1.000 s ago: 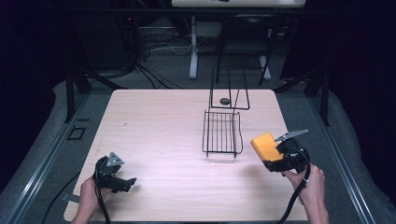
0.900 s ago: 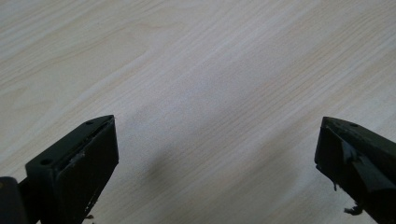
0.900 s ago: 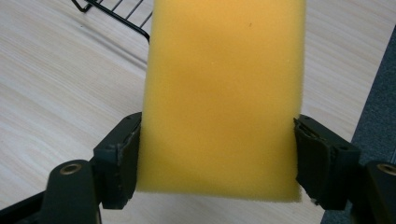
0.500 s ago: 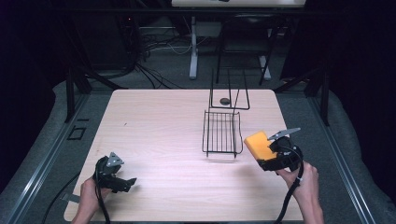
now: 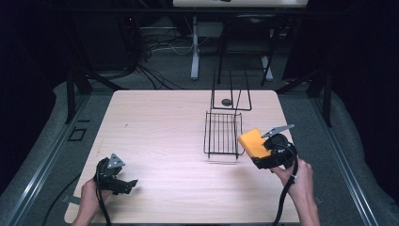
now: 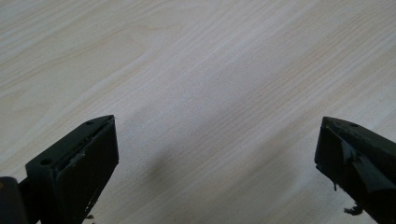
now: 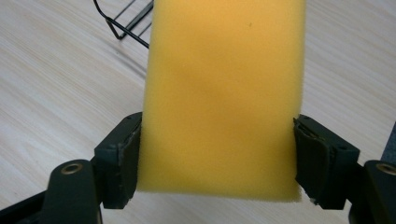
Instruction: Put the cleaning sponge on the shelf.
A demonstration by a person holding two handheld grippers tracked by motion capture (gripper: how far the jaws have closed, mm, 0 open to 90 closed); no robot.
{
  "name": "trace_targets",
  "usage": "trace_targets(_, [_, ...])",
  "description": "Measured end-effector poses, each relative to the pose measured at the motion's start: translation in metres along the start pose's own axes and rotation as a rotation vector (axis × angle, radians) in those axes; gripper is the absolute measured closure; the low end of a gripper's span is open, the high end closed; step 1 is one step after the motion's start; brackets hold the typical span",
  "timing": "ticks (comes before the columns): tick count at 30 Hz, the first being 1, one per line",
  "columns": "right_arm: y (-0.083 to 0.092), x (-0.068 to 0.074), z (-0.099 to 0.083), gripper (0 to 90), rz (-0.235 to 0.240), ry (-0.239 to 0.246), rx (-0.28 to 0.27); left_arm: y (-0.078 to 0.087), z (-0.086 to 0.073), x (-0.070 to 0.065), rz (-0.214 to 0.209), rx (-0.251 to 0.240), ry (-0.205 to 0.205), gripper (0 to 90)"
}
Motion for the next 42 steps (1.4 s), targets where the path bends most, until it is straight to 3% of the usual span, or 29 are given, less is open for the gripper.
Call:
trace_targets(15, [-0.016, 0.016, 0.019, 25.2, 0.02, 0.024, -0.014, 0.0, 0.0, 0.0, -0.007, 0.004, -0.003, 0.0])
trace_targets(42, [-0.047, 0.029, 0.034, 25.3, 0.023, -0.019, -0.07, 0.0, 0.001, -0.001, -0.004, -0.003, -0.009, 0.0])
Point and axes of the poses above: each handheld gripper's, and its own axes: y roughly backward along the jaws, z roughly out of its top, x roughly to its left, the point moved 10 cm from there along -y, roughly forward along the jaws, and after that the axes turned 12 degrees about -x, right-handed, at the moved point
